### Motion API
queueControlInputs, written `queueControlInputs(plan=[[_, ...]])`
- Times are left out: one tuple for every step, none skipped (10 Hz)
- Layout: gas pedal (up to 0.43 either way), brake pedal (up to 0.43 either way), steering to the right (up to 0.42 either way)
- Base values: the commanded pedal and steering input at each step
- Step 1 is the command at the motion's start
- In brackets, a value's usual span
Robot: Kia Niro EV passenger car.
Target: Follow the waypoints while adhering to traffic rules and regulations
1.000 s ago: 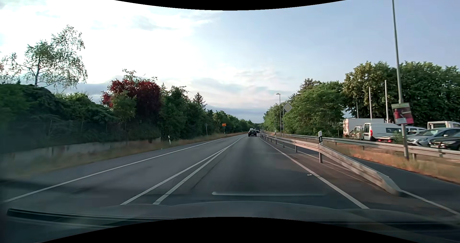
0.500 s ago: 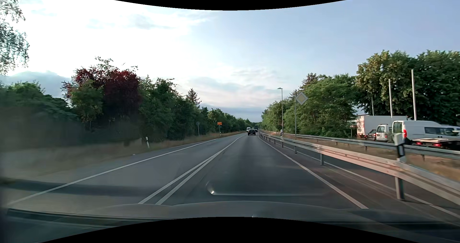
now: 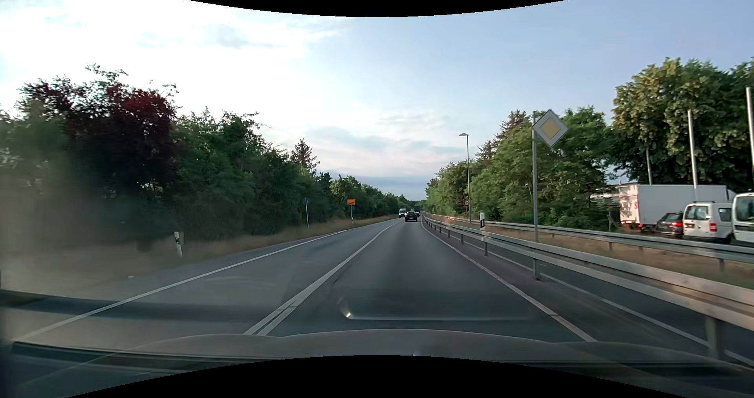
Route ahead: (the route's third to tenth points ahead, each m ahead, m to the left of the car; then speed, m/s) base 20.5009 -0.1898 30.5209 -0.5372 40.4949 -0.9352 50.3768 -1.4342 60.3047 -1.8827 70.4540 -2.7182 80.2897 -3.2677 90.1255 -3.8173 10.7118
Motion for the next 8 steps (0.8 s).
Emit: queueControlInputs(plan=[[0.28,0.0,0.003],[0.28,0.0,0.001],[0.28,0.0,0.001],[0.28,0.0,0.001],[0.28,0.0,0.001],[0.28,0.0,0.001],[0.28,0.0,0.001],[0.28,0.0,0.0]])
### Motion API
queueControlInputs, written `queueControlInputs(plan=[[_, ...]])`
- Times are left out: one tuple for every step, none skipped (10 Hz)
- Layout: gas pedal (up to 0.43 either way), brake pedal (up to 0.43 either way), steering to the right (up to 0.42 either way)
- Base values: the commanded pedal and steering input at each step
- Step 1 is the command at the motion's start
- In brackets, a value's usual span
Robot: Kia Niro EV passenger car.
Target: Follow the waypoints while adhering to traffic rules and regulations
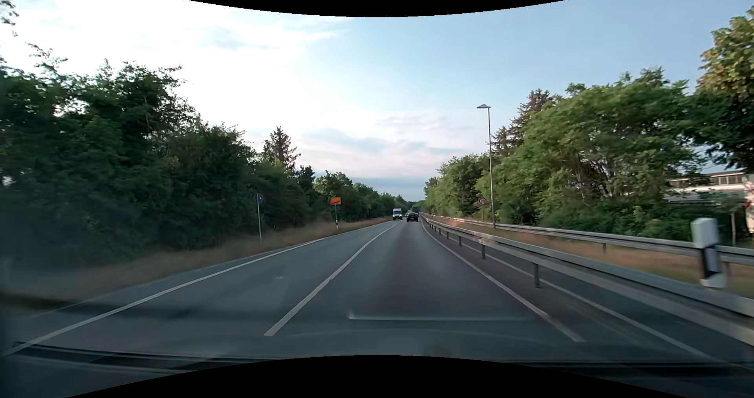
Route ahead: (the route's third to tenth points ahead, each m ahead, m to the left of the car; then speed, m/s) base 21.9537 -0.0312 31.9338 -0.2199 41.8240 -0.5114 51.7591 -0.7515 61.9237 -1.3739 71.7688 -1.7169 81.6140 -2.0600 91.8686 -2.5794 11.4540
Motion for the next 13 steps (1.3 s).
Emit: queueControlInputs(plan=[[0.28,0.0,0.0],[0.28,0.0,0.0],[0.28,0.0,0.0],[0.28,0.0,0.0],[0.268,0.0,0.0],[0.268,0.0,0.0],[0.268,0.0,0.0],[0.26,0.0,0.0],[0.26,0.0,0.0],[0.26,0.0,0.0],[0.26,0.0,0.0],[0.26,0.0,0.0],[0.26,0.0,0.0]])
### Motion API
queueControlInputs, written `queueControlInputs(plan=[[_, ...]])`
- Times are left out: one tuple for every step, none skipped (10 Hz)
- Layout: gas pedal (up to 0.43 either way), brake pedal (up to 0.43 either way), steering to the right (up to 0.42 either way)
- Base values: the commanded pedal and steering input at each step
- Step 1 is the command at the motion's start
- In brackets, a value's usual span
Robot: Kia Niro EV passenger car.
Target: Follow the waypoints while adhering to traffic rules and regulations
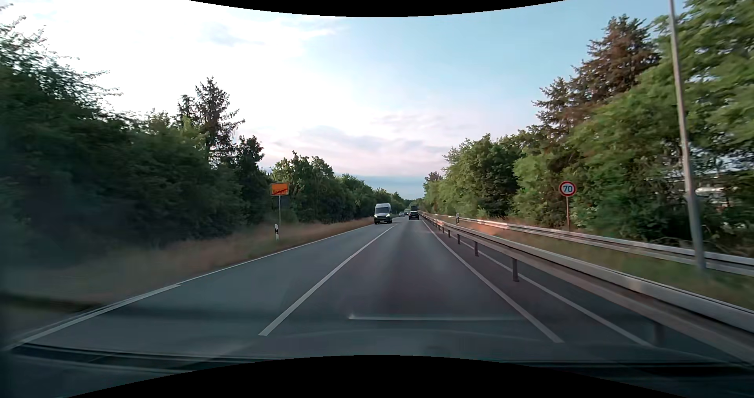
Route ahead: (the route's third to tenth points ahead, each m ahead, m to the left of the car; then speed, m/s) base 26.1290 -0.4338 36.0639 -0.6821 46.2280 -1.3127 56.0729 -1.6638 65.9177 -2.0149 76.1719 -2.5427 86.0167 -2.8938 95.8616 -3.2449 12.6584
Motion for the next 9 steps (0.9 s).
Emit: queueControlInputs(plan=[[0.248,0.0,0.001],[0.24,0.0,0.002],[0.228,0.0,0.006],[0.228,0.0,0.008],[0.228,0.0,0.009],[0.228,0.0,0.01],[0.228,0.0,0.01],[0.228,0.0,0.009],[0.228,0.0,0.009]])
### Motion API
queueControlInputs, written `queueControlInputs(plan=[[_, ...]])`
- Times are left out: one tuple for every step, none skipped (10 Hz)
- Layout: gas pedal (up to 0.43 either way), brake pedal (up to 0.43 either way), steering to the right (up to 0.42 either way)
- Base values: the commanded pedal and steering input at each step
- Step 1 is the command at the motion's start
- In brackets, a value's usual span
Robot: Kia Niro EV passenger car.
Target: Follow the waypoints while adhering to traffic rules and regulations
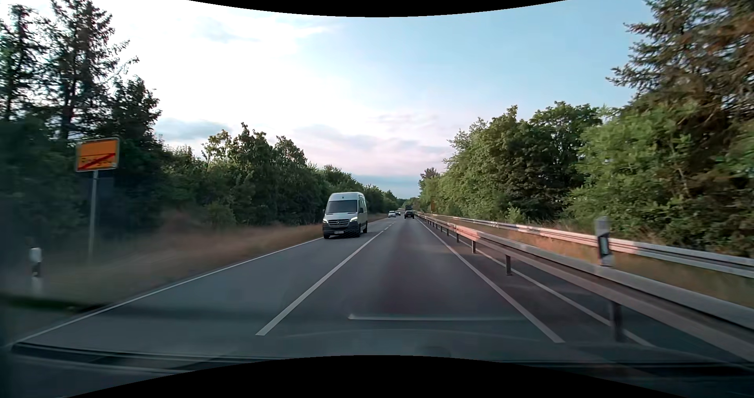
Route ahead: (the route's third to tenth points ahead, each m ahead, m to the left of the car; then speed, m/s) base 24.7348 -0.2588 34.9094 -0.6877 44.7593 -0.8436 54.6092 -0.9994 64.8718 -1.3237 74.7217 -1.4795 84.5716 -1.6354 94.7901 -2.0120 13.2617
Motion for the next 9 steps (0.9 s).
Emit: queueControlInputs(plan=[[0.228,0.0,0.008],[0.22,0.0,0.008],[0.22,0.0,0.007],[0.22,0.0,0.005],[0.22,0.0,0.004],[0.22,0.0,0.004],[0.22,0.0,0.003],[0.209,0.0,0.002],[0.209,0.0,0.001]])
